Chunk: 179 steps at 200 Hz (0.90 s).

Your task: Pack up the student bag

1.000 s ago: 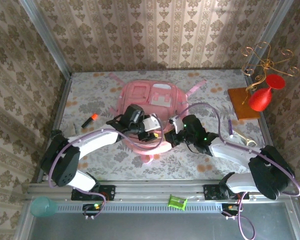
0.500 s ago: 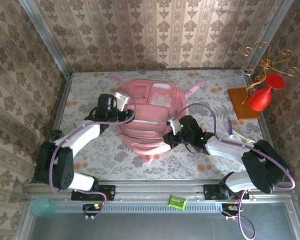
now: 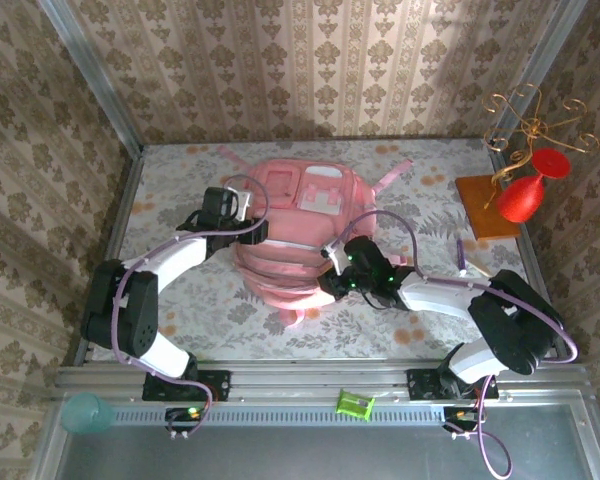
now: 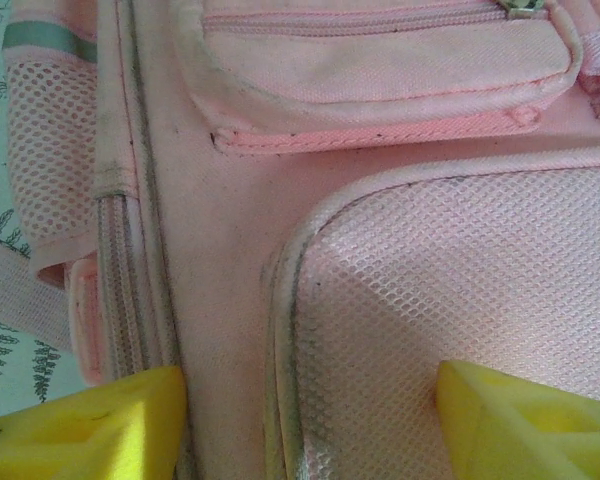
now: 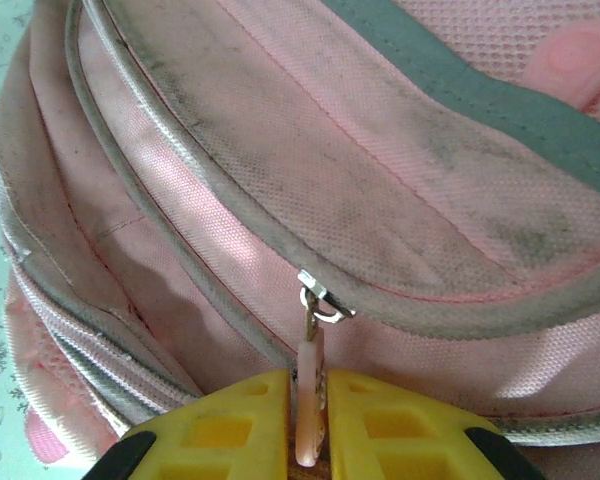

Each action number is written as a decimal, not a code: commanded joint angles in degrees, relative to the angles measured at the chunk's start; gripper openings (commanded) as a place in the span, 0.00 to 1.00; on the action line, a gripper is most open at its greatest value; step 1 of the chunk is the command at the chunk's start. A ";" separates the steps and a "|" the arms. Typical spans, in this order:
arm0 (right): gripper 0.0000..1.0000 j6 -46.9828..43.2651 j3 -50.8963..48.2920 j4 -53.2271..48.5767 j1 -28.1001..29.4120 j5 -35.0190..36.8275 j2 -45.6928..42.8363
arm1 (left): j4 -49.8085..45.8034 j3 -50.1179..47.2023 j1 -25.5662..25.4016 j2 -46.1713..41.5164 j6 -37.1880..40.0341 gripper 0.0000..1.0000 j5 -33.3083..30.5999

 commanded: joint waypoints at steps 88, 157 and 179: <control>0.00 -3.63 4.13 -8.81 -0.82 8.14 -3.98 | 3.18 -6.98 -0.71 -3.75 -10.94 0.36 10.71; 0.00 -7.90 11.57 -17.87 -3.94 5.99 -0.01 | 15.62 -16.81 -4.87 -10.23 -26.94 0.00 4.15; 0.00 -8.19 13.09 -19.45 -3.90 3.45 1.05 | 19.81 -20.71 -8.50 -12.96 -34.27 0.00 -5.04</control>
